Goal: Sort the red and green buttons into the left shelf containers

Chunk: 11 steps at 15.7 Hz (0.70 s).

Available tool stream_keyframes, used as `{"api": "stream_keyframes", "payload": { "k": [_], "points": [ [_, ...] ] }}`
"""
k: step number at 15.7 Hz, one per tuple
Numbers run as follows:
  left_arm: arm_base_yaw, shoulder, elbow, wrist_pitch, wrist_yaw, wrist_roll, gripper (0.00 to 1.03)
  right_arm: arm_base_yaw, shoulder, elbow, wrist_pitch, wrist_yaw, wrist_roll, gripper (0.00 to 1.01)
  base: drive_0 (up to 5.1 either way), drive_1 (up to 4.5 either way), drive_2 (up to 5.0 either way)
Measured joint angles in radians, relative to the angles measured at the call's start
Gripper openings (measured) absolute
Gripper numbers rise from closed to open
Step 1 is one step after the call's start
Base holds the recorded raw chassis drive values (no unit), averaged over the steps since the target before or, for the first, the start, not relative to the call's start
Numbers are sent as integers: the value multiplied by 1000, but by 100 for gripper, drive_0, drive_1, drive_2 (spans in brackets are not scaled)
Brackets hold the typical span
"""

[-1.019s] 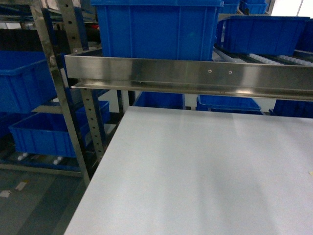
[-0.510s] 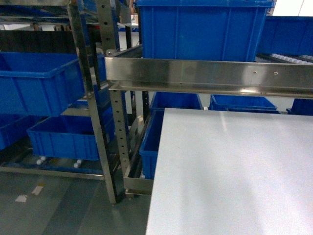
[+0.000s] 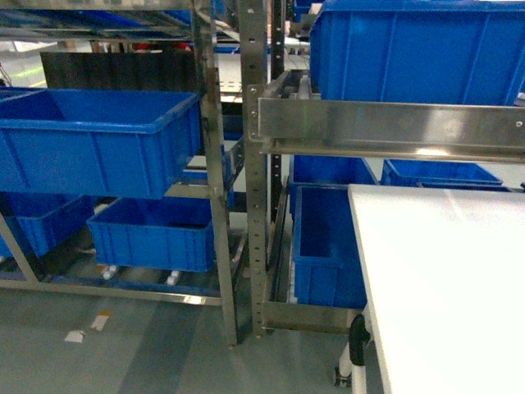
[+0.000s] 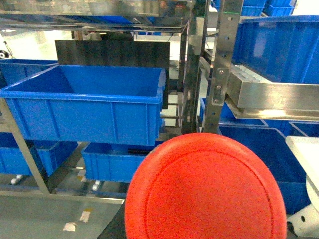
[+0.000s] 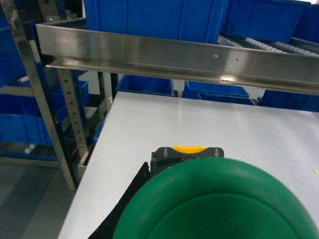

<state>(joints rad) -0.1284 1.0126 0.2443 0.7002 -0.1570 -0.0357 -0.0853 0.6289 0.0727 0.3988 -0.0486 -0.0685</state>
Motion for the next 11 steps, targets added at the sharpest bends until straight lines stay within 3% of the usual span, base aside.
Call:
{"api": "stream_keyframes", "payload": {
  "k": [11],
  "points": [
    [-1,0,0,2,0,0,24,0,-2,0,6,0,0,27,-489,306,172]
  ]
}}
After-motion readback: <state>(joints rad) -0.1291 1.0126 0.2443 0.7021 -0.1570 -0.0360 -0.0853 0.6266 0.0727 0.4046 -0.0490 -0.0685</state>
